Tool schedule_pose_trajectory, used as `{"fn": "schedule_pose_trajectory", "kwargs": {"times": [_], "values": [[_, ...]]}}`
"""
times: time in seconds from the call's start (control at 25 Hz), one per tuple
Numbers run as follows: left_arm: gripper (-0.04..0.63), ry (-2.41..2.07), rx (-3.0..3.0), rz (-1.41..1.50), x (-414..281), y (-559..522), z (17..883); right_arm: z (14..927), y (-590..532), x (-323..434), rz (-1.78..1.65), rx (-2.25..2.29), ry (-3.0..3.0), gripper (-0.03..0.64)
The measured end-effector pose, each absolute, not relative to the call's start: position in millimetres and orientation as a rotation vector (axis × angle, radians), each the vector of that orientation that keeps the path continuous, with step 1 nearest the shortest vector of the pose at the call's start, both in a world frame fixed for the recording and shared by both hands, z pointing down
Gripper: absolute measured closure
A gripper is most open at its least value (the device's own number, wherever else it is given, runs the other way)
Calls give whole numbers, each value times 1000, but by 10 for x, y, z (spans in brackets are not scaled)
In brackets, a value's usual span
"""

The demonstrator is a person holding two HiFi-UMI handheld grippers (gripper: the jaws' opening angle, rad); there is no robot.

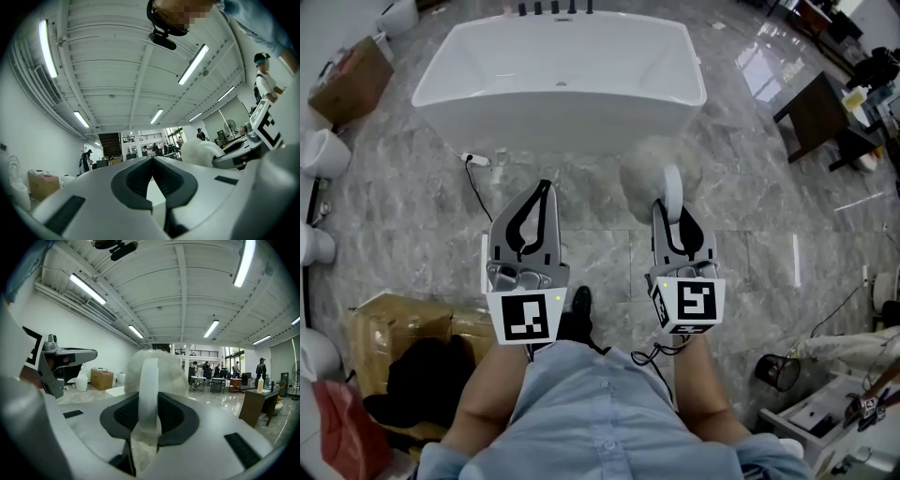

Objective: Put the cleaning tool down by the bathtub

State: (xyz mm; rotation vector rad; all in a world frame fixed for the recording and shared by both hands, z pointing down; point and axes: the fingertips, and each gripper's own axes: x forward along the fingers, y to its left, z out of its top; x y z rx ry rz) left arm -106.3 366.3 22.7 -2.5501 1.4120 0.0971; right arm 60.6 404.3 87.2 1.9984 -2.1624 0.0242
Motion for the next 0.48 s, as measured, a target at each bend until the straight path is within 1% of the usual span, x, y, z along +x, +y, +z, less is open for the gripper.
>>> {"fn": "schedule_pose_trajectory", "kwargs": {"times": [0.48], "values": [[580, 1391, -2525, 163, -1220, 2675, 27, 616, 3070, 481, -59, 2016, -2149, 512]]}}
